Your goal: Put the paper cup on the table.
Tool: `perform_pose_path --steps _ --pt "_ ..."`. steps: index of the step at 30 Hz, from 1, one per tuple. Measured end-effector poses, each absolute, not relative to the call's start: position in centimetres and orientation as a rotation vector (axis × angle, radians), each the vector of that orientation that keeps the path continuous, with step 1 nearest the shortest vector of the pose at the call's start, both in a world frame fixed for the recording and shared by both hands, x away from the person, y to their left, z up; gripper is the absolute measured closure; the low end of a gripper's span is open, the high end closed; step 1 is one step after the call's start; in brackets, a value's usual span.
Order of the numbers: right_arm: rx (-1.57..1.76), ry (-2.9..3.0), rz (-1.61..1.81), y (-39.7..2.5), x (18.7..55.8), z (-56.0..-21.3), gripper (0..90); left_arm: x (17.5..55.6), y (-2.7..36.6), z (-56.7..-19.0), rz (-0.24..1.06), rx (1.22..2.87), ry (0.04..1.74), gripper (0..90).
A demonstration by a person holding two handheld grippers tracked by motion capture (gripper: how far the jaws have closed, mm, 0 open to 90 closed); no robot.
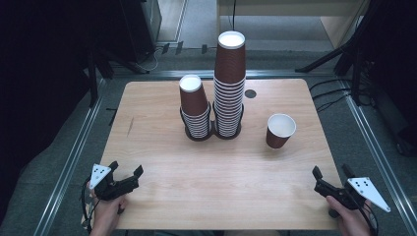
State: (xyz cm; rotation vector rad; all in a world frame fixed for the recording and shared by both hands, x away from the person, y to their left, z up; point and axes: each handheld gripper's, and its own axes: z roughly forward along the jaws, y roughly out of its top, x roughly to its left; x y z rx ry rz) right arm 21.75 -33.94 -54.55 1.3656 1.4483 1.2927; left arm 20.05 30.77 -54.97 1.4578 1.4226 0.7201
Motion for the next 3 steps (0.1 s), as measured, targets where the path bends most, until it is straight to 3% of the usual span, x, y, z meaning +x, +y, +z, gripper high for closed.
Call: perform_pose_path --steps 3 --pt "1.367 1.450 1.292 -33.79 21.81 -54.58 3.7 20.09 30.77 -54.97 0.720 1.457 1.424 0.0"
